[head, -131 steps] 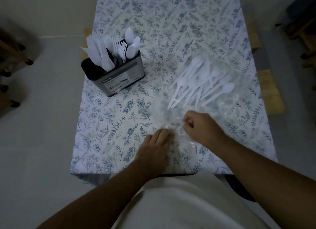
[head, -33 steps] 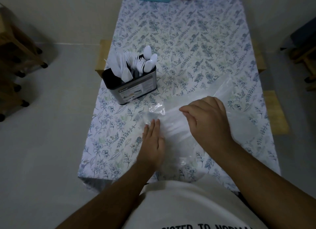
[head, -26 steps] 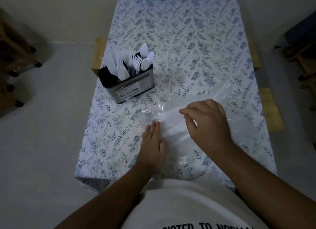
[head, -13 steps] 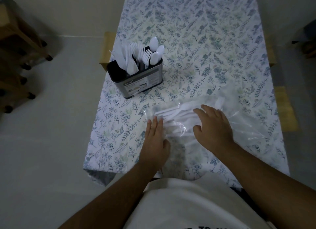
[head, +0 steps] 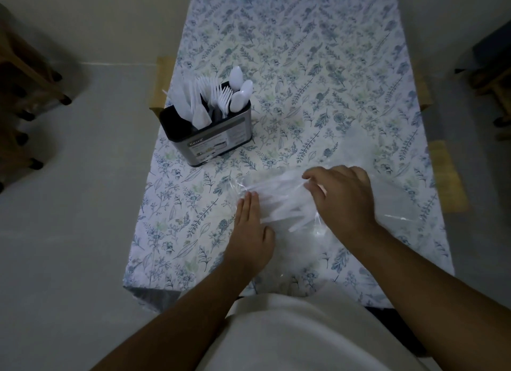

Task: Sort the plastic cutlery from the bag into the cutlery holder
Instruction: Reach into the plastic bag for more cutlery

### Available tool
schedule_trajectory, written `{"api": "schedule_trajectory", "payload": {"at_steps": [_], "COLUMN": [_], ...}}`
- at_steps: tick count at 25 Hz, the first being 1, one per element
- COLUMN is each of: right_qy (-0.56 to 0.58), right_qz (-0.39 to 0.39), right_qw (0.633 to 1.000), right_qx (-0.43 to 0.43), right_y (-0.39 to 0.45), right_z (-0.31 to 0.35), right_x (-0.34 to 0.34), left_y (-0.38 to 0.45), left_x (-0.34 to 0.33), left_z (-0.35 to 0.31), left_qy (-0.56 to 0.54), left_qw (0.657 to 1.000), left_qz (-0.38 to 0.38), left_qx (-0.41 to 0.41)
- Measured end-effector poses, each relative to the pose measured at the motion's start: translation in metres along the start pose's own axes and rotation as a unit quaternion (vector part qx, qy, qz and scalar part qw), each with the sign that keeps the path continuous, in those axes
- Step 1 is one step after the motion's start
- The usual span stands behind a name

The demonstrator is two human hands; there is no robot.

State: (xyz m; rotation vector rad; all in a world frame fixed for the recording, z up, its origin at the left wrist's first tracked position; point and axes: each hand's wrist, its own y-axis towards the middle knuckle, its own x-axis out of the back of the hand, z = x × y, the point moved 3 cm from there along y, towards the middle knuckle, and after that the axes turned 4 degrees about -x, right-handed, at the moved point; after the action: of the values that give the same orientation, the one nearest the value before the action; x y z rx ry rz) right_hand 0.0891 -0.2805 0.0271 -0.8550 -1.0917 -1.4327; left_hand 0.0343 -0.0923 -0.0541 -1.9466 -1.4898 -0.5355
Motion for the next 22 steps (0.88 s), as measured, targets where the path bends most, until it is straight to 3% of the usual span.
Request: {"api": "schedule_trajectory", "payload": {"at_steps": [4,8,12,15,19,22], "right_qy": [-0.014,-0.053,-0.036,-0.037,0.018,-0.064], "right_qz": [0.029,0.105,0.082,0.123,0.133,0.170], "right_qw": [0.999,0.992,0.996,0.992,0.991,0.983], "right_qx": [0.035,0.038,0.029,-0.015,-0.010,-0.005], "right_y": [0.013,0.008,0.003,0.001,-0.002,-0.011], "right_z": [0.051,0.078,0.076,0.060,0.048,0.039], "right_x": [0.035,0.041,0.039,0.033,0.023,-0.001], "left_y": [0.007,-0.002,-0.001,-0.005,-0.008,-0.012], "left_x": [0.000,-0.006,-0.010,-0.013,-0.014,-0.010], "left_z": [-0.002,0.001,0.006,0.006,0.011,0.012], "left_qy": [-0.037,-0.034,-0.019,-0.016,0.005,0.010], "left_qw": [0.999,0.999,0.999,0.999,0.999,0.998], "left_qz": [0.006,0.000,-0.010,-0.010,-0.023,-0.031], "left_qx": [0.008,-0.027,-0.043,-0.034,-0.049,-0.048]}}
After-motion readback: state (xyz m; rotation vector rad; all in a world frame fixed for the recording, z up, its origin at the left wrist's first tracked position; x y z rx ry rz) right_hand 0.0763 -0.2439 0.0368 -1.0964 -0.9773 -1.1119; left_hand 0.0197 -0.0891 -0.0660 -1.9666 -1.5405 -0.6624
